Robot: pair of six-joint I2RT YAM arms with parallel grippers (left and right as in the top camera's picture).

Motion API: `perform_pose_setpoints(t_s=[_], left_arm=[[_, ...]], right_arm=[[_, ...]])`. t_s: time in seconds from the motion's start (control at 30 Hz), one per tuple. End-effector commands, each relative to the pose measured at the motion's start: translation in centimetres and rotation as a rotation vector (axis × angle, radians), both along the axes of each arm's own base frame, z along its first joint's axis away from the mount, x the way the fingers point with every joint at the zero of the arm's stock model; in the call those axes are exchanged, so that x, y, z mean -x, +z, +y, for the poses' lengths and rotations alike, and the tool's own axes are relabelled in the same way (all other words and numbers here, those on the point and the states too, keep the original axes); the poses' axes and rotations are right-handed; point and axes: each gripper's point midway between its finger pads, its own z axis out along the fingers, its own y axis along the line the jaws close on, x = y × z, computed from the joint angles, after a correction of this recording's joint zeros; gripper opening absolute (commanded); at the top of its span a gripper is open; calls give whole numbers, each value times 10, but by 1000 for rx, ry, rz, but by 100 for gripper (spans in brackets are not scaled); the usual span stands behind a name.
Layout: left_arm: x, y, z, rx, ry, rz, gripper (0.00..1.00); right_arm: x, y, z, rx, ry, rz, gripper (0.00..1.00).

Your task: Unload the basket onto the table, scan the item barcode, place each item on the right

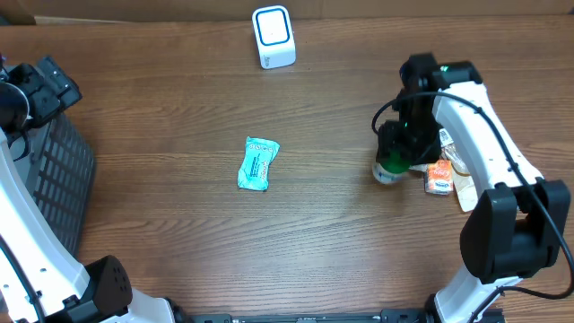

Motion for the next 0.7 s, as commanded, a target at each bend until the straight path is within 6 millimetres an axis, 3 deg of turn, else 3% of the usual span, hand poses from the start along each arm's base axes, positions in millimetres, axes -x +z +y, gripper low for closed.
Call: perform_pose_setpoints(t_s=[0.0, 0.13, 0.23, 0.37, 0.47, 0.53, 0.67], left_arm=[[3, 8, -1, -23, -14, -20, 100], [3, 8, -1, -23, -14, -20, 100], [3, 8, -1, -23, -14, -20, 100], [3, 8, -1, -23, -14, -20, 99], [3, 8, -1, -23, -14, -20, 100], [3, 8, -1, -23, -14, -20, 100], [3, 8, -1, -23, -14, -20, 100]], right_arm=[[-17, 38, 12, -73, -3, -89, 66], [-24, 74, 33, -197, 0, -135, 66], [-25, 87, 55, -320, 8, -147, 68], [-27, 88, 77, -358, 59, -168, 71], [-25, 88, 100, -369, 125, -191, 74], [-22, 88, 125, -383, 197, -214, 75], [-15, 83, 151, -376, 272, -233, 75]])
